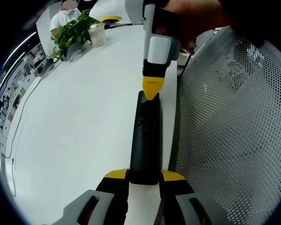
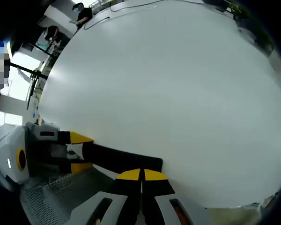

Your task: Press the specified remote control buttons in sequence, fully releasing each button before pressing the next.

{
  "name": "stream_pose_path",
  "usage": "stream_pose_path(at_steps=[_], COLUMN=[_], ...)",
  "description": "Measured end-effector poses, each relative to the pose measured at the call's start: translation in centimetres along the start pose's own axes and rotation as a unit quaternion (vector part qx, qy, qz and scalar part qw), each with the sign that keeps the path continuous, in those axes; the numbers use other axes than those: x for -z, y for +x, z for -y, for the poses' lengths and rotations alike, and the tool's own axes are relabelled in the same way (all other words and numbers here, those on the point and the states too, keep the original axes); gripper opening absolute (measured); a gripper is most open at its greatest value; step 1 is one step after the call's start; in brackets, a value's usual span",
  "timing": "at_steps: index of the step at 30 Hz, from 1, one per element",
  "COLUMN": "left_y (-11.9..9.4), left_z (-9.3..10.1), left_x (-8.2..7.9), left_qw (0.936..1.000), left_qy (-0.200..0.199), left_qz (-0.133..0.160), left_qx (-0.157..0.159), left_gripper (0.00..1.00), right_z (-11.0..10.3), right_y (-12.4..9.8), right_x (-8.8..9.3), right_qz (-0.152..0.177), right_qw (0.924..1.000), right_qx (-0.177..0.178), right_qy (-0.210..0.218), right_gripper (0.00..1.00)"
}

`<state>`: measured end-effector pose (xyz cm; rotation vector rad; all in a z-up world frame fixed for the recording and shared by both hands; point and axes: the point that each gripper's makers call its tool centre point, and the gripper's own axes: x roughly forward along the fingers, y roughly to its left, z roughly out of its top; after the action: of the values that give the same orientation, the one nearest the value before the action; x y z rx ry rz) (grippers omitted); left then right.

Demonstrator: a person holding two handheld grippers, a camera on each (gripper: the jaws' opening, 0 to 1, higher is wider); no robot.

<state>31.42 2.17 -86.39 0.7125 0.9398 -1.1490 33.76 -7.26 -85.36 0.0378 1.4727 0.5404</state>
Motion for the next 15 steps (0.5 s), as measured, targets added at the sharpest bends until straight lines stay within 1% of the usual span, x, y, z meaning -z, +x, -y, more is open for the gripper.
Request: stream_pose_path(at_steps=[3, 9, 12, 15], left_y=[-0.01, -0.01, -0.01, 0.01], left_z=[0.0, -0.01, -0.03, -0.06], left_x=[-0.05, -0.13, -0.15, -0.18], left_qw=[1.0, 1.0, 1.0, 1.0], left_qy=[0.001, 0.0, 0.001, 0.001], left_qz=[0.003, 0.003, 0.003, 0.004], left_qx=[0.0, 0.0, 0.001, 0.001], left_gripper=[0.25, 0.25, 0.25, 0.25], right_z=[-0.35, -0.58, -0.77, -0.81], right_y=[0.01, -0.16, -0.02, 0.07], right_x=[0.17, -0.32, -0.31, -0.37], right_qz=[-0.005, 0.009, 0.008, 0.007], right_qw=[1.0, 0.9997, 0.9993, 0.9992], right_qx=[-0.007, -0.022, -0.032, -0.033], right_qy=[-0.002, 0.012, 0.02, 0.021], right_gripper=[0.0, 0.0, 0.0, 0.0])
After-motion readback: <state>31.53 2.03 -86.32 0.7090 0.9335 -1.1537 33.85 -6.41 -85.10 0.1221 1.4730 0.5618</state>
